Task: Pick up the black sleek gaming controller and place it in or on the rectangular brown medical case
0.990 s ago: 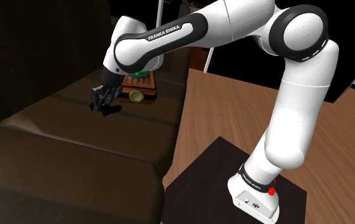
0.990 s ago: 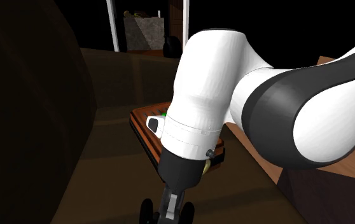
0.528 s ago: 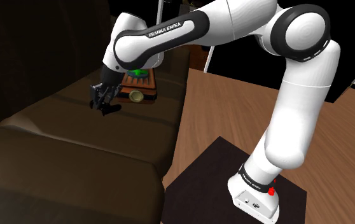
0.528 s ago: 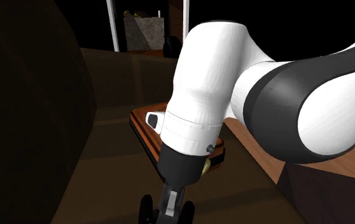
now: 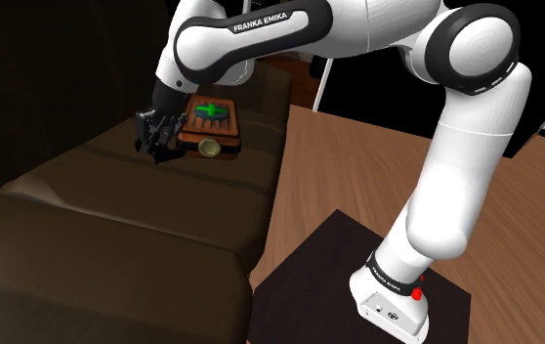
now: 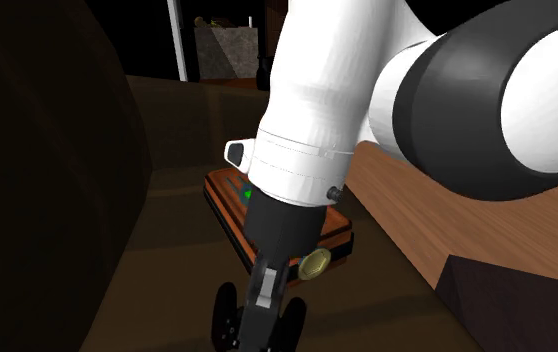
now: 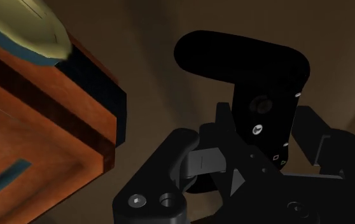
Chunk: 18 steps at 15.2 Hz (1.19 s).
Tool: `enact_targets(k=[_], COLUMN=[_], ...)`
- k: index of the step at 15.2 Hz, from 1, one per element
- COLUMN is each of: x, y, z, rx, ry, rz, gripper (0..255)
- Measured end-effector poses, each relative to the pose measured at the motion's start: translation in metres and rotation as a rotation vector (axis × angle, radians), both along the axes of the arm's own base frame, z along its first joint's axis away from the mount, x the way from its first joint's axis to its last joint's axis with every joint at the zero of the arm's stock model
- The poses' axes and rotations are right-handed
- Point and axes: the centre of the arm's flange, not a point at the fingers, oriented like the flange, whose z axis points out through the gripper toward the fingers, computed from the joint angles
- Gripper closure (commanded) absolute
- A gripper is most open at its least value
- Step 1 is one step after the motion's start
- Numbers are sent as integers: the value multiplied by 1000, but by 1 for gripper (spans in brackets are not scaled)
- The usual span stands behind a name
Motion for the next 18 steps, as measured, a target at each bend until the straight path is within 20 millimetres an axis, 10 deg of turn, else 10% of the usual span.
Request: enact_targets(k=[18], x=[-1], y=[-1], z=[94], rx=[0], ry=[0], rz=[0], gripper=[255])
